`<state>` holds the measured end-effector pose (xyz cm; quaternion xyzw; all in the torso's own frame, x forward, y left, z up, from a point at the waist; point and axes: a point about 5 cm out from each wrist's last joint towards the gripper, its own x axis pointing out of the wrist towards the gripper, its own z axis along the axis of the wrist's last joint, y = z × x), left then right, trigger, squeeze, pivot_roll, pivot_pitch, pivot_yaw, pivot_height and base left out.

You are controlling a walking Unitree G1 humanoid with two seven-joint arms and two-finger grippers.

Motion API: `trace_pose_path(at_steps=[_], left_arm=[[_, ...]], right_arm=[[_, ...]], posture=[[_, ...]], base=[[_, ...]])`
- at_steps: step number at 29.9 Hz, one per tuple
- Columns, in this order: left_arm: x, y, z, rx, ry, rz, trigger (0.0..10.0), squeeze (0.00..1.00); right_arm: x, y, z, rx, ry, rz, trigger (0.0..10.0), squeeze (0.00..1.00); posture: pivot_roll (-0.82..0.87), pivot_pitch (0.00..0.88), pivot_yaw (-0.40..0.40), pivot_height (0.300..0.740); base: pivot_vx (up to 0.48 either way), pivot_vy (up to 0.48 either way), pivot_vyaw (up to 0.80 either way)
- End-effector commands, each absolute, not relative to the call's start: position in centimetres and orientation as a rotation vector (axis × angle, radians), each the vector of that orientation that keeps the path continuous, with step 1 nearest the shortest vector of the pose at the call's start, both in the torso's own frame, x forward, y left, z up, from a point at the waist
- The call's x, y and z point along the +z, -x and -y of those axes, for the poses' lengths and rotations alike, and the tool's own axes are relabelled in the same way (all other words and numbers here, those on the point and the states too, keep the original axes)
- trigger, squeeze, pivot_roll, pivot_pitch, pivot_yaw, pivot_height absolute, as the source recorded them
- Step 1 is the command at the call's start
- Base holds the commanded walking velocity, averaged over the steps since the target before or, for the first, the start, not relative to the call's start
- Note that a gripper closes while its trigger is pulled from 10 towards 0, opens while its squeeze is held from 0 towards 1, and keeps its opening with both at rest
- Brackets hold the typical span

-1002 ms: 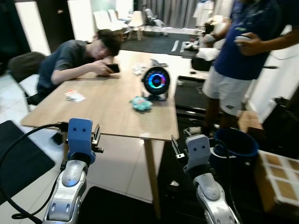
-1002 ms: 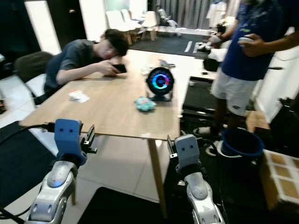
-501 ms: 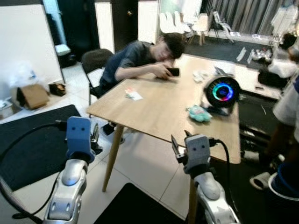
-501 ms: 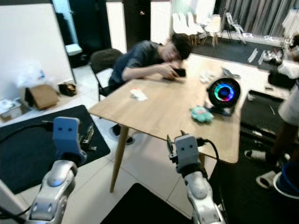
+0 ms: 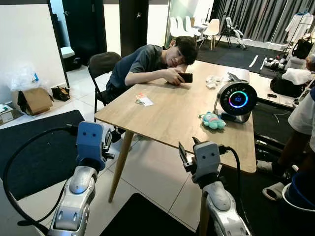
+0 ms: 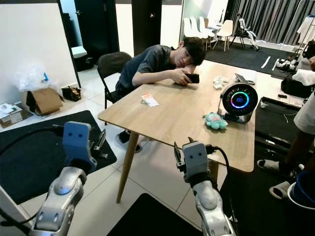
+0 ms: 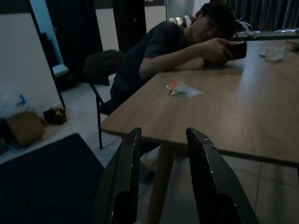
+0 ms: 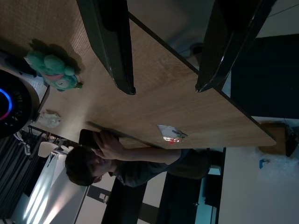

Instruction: Hang keys on a hook

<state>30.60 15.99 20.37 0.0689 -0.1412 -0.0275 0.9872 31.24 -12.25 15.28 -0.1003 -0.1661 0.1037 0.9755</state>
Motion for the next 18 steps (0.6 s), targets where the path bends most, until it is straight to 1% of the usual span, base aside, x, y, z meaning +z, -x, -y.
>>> trace_pose_path(at_steps=[1,5,7,18], left_arm=[[21.4,-30.5,-14.9,-0.094,-0.155,0.326,10.0,0.0],[21.8,-30.5,-14.5,-0.116,-0.155,0.345,10.0,0.0],[22.1,-30.5,-13.7,-0.144,-0.154,0.361,10.0,0.0],[22.3,-30.5,-13.3,-0.161,-0.153,0.368,10.0,0.0]], right_arm=[[15.1,-31.0,12.3,0.208,0.196,0.326,10.0,0.0],[15.0,-31.0,12.3,0.209,0.196,0.324,10.0,0.0],[14.9,-30.9,12.3,0.206,0.195,0.32,10.0,0.0],[14.8,-30.9,12.4,0.203,0.198,0.315,10.0,0.0]], posture=[[0.05,0.079,-0.034,0.74],[0.05,0.079,-0.034,0.74],[0.05,0.082,-0.03,0.74],[0.05,0.081,-0.029,0.74]], base=[[0.24,0.0,0.0],[0.34,0.0,0.0],[0.441,0.0,0.0],[0.452,0.0,0.0]])
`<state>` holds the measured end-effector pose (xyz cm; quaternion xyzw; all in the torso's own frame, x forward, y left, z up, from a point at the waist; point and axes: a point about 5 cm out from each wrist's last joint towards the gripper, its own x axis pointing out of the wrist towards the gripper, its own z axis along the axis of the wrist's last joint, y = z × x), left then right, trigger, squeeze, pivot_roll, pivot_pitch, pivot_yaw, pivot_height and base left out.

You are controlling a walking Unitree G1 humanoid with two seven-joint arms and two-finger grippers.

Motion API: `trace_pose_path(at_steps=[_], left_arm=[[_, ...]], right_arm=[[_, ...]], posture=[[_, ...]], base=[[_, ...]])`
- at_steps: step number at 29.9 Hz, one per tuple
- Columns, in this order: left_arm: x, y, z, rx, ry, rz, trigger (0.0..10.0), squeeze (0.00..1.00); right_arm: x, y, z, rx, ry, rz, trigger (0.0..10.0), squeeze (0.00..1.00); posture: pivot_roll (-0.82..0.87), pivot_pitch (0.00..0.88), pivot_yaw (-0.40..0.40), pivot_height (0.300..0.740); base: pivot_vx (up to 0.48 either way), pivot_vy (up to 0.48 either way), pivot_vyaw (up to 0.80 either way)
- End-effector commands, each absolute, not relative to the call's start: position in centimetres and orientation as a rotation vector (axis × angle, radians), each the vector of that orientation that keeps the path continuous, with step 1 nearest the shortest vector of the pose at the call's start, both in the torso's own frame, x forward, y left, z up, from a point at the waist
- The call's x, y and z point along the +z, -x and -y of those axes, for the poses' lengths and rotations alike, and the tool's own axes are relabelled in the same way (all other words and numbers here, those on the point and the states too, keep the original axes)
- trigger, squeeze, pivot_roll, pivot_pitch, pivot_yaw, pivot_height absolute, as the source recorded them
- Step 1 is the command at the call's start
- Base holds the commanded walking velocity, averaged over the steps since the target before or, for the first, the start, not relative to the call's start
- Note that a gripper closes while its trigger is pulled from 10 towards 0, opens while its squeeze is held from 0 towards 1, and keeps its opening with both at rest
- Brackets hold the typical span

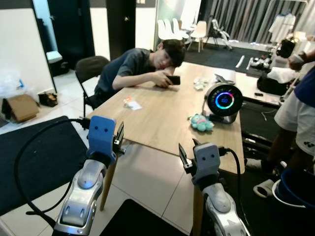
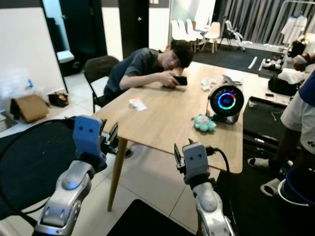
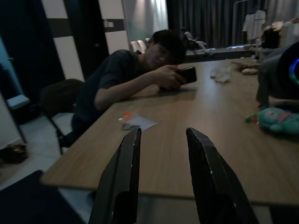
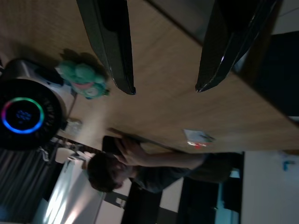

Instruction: Hang keys on a hook

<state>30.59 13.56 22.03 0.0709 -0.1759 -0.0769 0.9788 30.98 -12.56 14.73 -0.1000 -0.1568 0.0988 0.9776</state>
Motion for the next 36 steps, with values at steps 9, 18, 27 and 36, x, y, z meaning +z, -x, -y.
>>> trace_pose_path(at_steps=[9,18,27,36], left_arm=[[22.39,-30.49,-13.42,-0.155,-0.157,0.368,10.0,0.0],[22.41,-30.52,-13.45,-0.154,-0.158,0.368,10.0,0.0],[22.47,-30.56,-13.37,-0.16,-0.162,0.369,10.0,0.0],[22.44,-30.22,-12.71,-0.207,-0.175,0.373,10.0,0.0]], right_arm=[[14.7,-30.89,12.31,0.205,0.198,0.311,10.0,0.0],[14.64,-30.86,12.36,0.203,0.199,0.309,10.0,0.0],[14.6,-30.84,12.4,0.199,0.2,0.307,10.0,0.0],[14.53,-30.84,12.45,0.199,0.204,0.304,10.0,0.0]], posture=[[0.05,0.085,-0.03,0.74],[0.05,0.085,-0.03,0.74],[0.05,0.085,-0.027,0.74],[0.04,0.082,-0.027,0.74]], base=[[0.457,0.0,0.0],[0.423,0.0,0.0],[0.403,0.0,0.0],[0.19,0.0,0.0]])
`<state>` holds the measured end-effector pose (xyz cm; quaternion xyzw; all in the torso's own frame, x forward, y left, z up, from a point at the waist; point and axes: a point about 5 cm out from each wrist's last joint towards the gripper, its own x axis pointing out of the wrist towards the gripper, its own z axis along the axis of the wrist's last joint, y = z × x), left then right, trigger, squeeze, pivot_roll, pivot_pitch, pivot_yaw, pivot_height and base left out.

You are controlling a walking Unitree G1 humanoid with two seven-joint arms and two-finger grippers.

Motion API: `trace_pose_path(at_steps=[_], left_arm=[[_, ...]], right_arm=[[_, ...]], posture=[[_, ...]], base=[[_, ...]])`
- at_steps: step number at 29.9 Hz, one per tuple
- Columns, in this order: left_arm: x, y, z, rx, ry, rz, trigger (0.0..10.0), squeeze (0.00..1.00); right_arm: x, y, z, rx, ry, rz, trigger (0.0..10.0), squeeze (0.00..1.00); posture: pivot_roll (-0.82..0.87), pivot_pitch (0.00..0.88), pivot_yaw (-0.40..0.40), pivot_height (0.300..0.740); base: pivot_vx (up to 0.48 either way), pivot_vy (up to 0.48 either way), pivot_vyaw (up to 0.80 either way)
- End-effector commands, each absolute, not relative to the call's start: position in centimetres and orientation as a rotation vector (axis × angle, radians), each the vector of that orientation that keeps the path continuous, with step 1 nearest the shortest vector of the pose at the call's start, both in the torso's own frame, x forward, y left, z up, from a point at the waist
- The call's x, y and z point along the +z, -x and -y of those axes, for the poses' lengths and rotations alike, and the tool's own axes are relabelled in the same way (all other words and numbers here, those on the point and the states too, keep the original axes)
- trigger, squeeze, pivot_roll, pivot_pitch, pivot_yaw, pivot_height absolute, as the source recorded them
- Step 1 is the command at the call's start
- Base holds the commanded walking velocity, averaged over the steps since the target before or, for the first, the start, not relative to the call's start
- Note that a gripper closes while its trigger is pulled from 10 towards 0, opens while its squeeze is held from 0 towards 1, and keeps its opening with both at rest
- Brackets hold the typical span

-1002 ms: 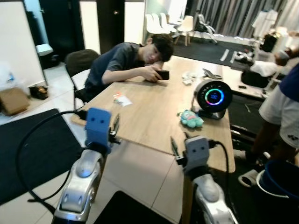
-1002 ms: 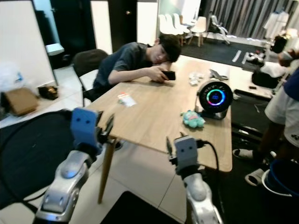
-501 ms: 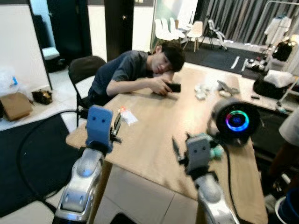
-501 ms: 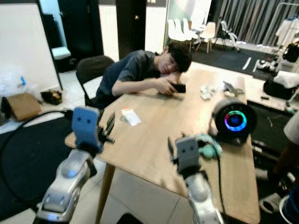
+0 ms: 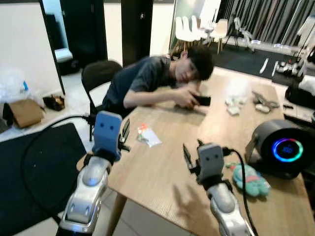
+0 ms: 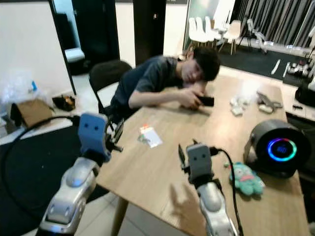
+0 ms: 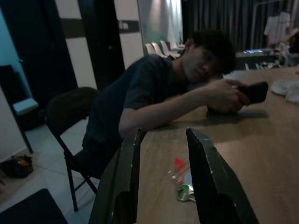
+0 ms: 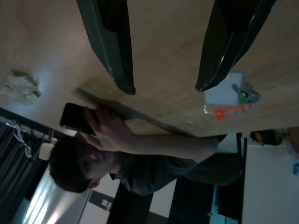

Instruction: Hang keys on a hook

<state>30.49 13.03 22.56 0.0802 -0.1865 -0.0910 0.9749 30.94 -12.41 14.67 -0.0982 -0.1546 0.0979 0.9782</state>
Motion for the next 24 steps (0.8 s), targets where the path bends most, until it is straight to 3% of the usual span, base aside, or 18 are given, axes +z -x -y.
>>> trace_pose_path(at_steps=[1,10,20,24], left_arm=[[22.4,-30.2,-12.7,-0.207,-0.175,0.373,10.0,0.0],[23.2,-29.8,-10.4,-0.363,-0.269,0.367,10.0,0.0],[23.8,-30.7,-9.4,-0.405,-0.301,0.272,10.0,0.0],[23.1,-31.0,-10.0,-0.393,-0.337,0.205,10.0,0.0]], right_arm=[[14.5,-30.8,12.5,0.199,0.204,0.304,10.0,0.0],[14.2,-30.9,13.1,0.182,0.217,0.293,10.0,0.0],[14.5,-31.3,13.7,0.156,0.227,0.285,10.0,0.0],[15.8,-33.1,16.0,0.045,0.234,0.284,10.0,0.0]], posture=[[0.04,0.082,-0.027,0.74],[0.04,0.081,-0.023,0.74],[0.05,0.098,-0.002,0.74],[0.05,0.113,0.018,0.74]], base=[[0.0,0.0,0.0],[0.0,0.0,0.0],[0.0,0.0,0.0],[0.0,0.0,0.0]])
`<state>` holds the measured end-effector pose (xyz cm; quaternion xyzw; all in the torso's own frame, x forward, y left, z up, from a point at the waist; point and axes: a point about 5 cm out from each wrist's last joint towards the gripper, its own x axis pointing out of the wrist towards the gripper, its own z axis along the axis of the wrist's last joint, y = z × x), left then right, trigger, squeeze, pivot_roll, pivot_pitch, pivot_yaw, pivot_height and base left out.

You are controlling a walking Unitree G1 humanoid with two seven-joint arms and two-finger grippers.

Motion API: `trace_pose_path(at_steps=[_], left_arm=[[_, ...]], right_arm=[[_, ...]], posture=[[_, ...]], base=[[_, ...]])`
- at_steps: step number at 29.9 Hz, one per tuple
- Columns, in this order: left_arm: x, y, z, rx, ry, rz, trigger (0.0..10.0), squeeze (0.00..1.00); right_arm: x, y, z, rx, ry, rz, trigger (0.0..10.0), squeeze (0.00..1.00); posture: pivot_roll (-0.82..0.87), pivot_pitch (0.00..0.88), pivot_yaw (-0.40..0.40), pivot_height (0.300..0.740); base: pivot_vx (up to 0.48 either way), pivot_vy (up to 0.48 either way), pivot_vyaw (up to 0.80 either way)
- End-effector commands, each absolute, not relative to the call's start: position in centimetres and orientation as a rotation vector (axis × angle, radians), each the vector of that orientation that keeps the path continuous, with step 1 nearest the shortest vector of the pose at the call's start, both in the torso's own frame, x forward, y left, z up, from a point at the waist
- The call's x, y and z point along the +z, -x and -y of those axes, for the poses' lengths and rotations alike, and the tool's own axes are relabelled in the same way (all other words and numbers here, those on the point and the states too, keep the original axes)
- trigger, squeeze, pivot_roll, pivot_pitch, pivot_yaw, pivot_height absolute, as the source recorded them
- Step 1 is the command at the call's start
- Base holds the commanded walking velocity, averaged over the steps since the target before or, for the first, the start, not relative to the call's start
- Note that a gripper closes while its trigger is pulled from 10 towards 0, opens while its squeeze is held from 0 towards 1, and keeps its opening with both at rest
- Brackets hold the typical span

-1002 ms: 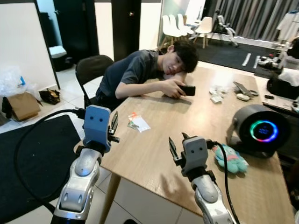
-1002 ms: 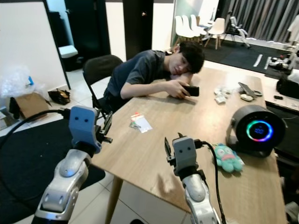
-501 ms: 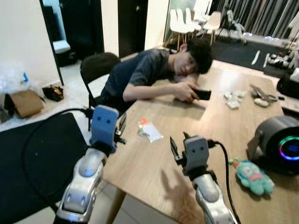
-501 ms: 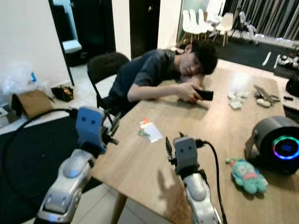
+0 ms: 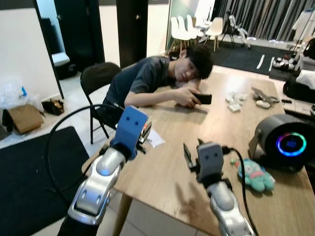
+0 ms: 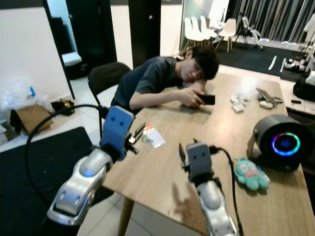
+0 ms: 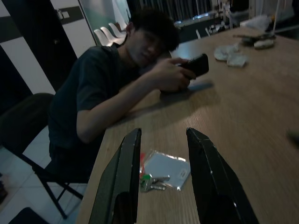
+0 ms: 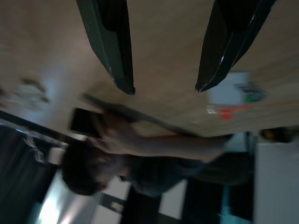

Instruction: Hang keys on a hook

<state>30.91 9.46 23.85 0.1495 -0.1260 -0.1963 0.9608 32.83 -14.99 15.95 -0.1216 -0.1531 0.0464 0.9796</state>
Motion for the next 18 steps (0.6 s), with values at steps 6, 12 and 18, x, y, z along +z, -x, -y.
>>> trace_pose_path(at_steps=[6,12,18], left_arm=[[21.7,-31.0,-11.1,-0.339,-0.402,0.107,10.0,0.0],[21.3,-31.0,-13.4,-0.241,-0.386,0.037,10.0,0.0],[21.3,-30.7,-15.2,-0.225,-0.413,-0.011,10.0,0.0]], right_arm=[[16.1,-34.6,17.3,-0.013,0.194,0.241,10.0,0.0],[16.4,-36.2,17.6,-0.004,0.174,0.204,10.0,0.0],[17.1,-37.3,17.2,0.029,0.073,0.188,10.0,0.0]], posture=[[0.07,0.14,0.035,0.74],[0.11,0.181,0.047,0.74],[0.15,0.196,0.044,0.74]], base=[[0.0,0.0,0.0],[0.0,0.0,0.0],[0.0,0.0,0.0]])
